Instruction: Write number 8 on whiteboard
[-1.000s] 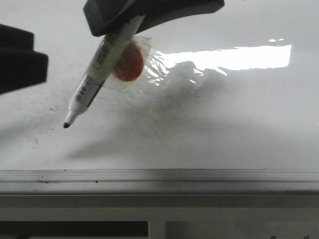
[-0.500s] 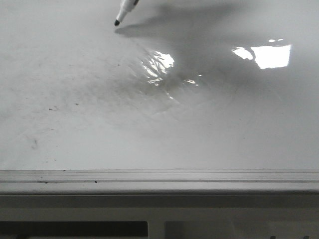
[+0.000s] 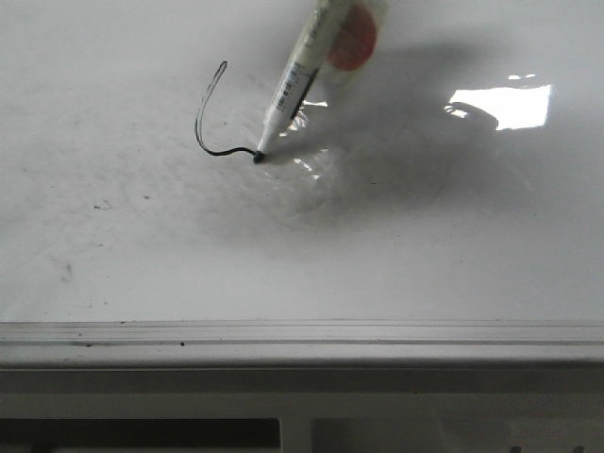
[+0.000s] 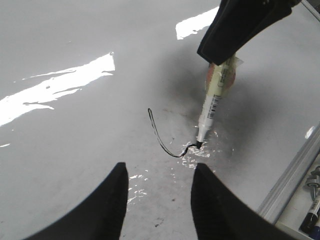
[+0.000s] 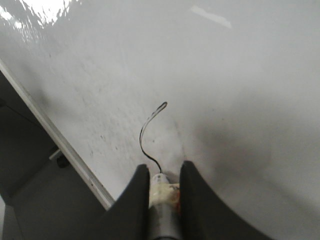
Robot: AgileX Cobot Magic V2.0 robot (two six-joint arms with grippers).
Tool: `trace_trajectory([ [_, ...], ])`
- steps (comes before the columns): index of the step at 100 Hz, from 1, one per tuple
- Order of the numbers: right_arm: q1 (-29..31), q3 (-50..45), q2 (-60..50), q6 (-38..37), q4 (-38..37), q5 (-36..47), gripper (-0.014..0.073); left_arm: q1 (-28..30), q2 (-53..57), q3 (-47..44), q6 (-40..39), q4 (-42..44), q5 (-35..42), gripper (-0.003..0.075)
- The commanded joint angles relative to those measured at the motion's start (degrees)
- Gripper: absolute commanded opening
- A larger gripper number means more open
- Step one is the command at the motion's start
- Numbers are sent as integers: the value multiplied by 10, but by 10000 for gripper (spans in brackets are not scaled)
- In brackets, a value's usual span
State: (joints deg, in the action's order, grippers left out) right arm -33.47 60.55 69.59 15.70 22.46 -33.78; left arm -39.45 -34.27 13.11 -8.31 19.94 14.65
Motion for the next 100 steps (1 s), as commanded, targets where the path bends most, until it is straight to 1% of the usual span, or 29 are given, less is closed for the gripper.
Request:
trace_trajectory([
  [1,-7,11,8,2,-7,22,-43,-2,-1,18,-7,-11,37,284],
  [10,-23,14,23,1,-5,68,-43,-2,-1,18,-7,-11,37,284],
  [20,-22,22,17,-4,-7,117,-43,-2,-1,18,-7,-11,37,284],
  [43,23,30,-12,-4,-14,126,-43,-2,-1,18,-7,-11,37,284],
  [52,21,30,-10,-4,-12,134,-43,-2,-1,18,-7,-11,37,284],
  [69,-17,30,-8,-4,-12,164,-43,-2,-1,18,-7,-11,37,284],
  [78,-23,30,-12,-4,-12,152,-43,-2,-1,18,-7,-10,37,284],
  [95,-34,30,-15,-4,-2,97,-43,-2,-1,18,-7,5,37,284],
  [100,-45,30,-15,-4,-2,88,-43,-3,-3,18,-26,5,37,284],
])
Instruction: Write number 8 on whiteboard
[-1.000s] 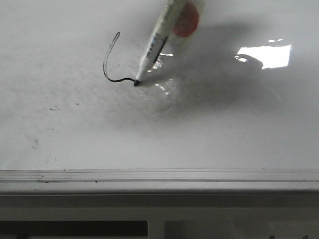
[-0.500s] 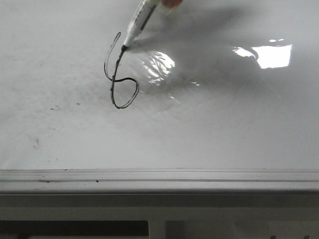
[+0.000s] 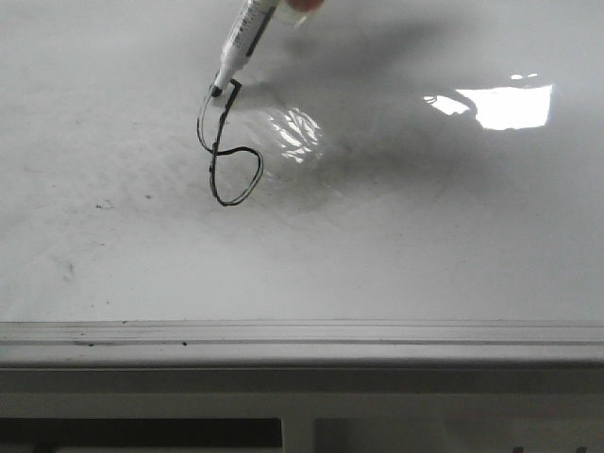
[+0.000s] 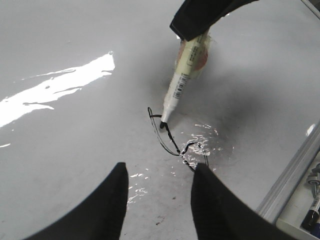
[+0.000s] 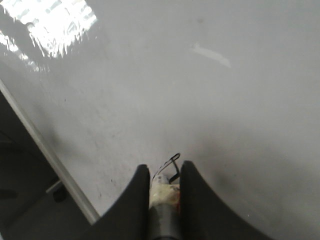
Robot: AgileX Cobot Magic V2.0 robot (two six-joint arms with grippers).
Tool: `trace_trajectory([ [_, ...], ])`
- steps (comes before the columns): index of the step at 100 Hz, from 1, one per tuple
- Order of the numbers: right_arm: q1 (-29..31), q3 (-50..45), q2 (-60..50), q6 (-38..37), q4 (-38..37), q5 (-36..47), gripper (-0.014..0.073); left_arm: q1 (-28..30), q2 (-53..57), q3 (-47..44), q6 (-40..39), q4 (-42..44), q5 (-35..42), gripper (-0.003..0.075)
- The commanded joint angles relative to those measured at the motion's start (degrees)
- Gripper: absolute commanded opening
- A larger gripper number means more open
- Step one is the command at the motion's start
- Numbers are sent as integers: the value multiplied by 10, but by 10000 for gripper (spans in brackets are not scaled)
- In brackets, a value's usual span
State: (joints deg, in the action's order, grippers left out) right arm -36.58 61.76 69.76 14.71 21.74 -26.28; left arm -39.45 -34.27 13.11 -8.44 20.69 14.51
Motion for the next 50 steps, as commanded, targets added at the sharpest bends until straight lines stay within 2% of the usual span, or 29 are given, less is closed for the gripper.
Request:
trace_trajectory([
  [1,-16,17,-15,6,5,12,-43,-3,-3,18,-32,-2,39,284],
  [20,-72,17,-3,2,5,8,-43,-33,-44,18,-51,37,52,285],
  [50,-103,17,31,-3,43,5,-43,-48,-161,18,-50,38,182,285],
])
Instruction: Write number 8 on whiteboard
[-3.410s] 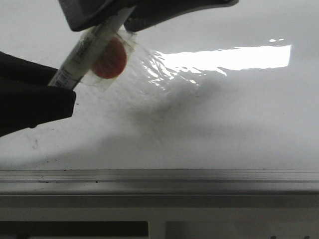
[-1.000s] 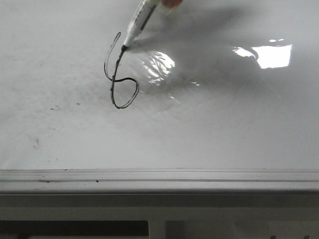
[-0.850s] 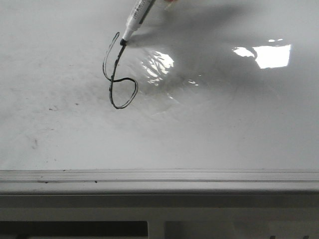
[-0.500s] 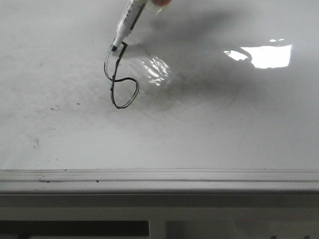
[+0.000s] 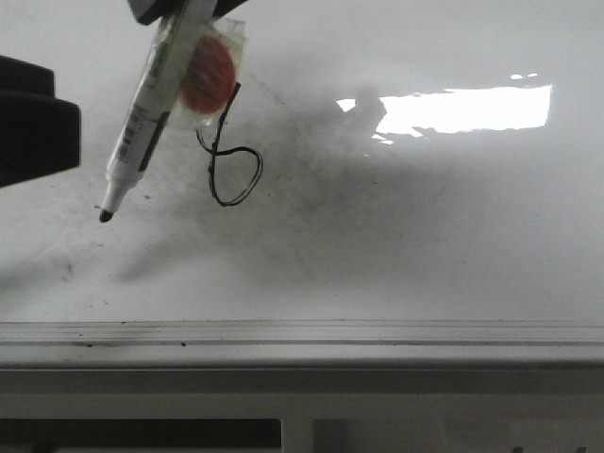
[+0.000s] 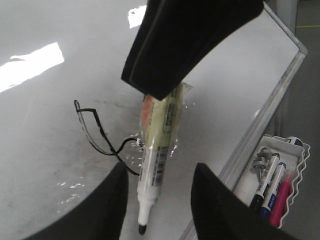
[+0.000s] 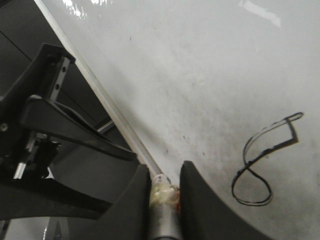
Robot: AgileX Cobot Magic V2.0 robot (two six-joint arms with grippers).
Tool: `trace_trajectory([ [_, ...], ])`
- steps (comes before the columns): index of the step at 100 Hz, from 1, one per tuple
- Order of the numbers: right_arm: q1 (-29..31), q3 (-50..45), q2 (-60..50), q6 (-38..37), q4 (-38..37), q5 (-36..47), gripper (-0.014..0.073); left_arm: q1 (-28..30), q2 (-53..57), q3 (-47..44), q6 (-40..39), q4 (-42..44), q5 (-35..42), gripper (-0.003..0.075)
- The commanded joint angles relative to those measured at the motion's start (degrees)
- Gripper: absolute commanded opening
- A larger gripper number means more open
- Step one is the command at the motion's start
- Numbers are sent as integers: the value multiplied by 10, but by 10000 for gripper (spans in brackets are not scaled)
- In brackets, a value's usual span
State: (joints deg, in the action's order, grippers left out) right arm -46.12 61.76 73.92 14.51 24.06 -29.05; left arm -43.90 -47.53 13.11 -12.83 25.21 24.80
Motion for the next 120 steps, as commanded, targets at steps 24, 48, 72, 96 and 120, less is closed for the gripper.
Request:
trace_trajectory([
  [24,-17,17,-9,-1,33,19,-43,-4,-83,18,-6,-10,132,284],
  [48,-17,17,-9,-1,21,18,-43,-4,-87,18,-6,-10,135,251],
  [72,-17,17,-9,-1,7,10,-43,-4,-87,18,-6,-10,135,240],
  [96,-17,17,-9,-1,7,8,-43,-4,-87,18,-6,-6,134,-4],
  [120,-17,17,-9,-1,7,1,150,-4,-87,18,-6,-6,134,-20],
])
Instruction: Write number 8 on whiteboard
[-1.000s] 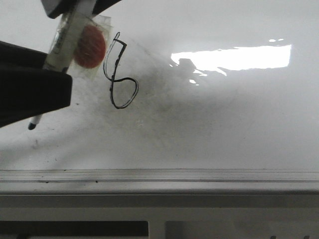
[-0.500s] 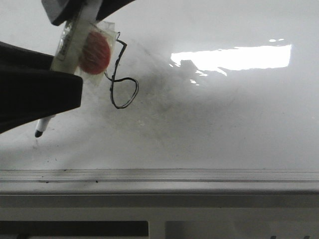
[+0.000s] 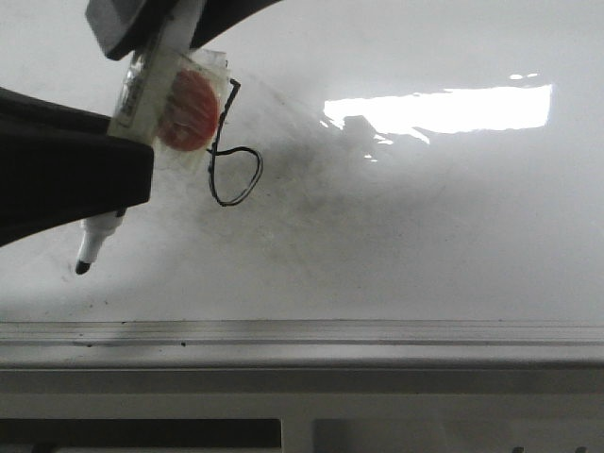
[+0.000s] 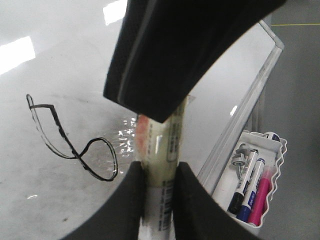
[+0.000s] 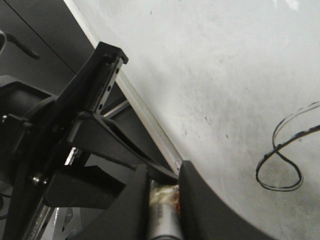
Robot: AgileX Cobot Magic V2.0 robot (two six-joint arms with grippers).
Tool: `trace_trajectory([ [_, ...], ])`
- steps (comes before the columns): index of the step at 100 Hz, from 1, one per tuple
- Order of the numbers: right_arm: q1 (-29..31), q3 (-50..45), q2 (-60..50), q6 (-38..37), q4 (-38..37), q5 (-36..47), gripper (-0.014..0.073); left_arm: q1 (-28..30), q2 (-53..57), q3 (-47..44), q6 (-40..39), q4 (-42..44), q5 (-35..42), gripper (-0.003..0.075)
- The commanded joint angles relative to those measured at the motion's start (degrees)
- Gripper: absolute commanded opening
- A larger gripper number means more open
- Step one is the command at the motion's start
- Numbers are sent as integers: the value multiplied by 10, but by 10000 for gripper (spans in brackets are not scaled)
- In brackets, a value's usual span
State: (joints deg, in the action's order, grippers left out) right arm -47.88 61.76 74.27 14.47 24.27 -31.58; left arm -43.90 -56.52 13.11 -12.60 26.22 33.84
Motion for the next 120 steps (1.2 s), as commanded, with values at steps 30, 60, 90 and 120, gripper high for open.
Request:
trace_trajectory([
  [30,3,17,-22,0,-8,43,364,-4,3,18,-29,-170,24,-20],
  [60,34,17,-93,0,-14,49,333,-4,3,18,-29,-366,-65,-20],
  [90,37,17,-116,0,-14,47,333,-4,3,18,-29,-429,-65,-20],
  [120,37,17,-116,0,-14,37,332,-4,3,18,-29,-430,-54,62],
])
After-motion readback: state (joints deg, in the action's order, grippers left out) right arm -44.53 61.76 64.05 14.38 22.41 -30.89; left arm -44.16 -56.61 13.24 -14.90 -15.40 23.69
